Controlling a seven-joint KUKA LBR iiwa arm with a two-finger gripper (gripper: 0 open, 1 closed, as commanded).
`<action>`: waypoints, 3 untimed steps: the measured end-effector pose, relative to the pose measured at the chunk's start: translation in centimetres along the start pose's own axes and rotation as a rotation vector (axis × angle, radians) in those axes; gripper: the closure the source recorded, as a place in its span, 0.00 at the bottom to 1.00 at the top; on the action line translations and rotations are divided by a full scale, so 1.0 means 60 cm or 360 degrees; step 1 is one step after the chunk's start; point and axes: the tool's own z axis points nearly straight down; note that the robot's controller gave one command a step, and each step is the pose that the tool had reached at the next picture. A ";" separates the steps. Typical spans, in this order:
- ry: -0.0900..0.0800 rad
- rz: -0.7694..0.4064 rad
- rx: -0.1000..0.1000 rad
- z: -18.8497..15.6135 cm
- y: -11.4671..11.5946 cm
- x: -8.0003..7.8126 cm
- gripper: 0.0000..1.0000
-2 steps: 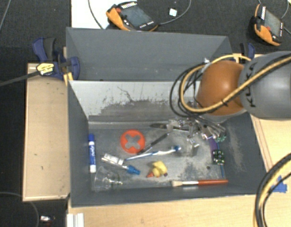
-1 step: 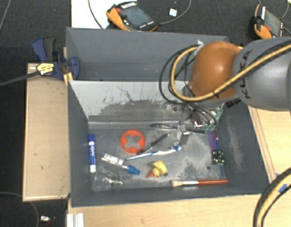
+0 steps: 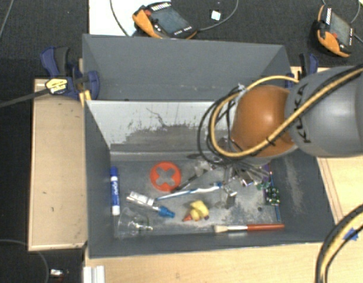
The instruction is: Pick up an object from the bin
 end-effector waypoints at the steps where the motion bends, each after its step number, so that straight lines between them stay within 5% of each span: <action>1: -0.0028 0.0410 0.0010 0.047 -0.064 -0.016 0.00; 2: -0.0018 0.0067 0.0006 0.045 -0.042 -0.013 1.00; 3: -0.0018 0.0067 0.0006 0.045 -0.042 -0.013 1.00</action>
Offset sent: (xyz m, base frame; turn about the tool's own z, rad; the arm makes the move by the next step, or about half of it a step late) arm 0.0154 -0.0196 -0.0292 0.0408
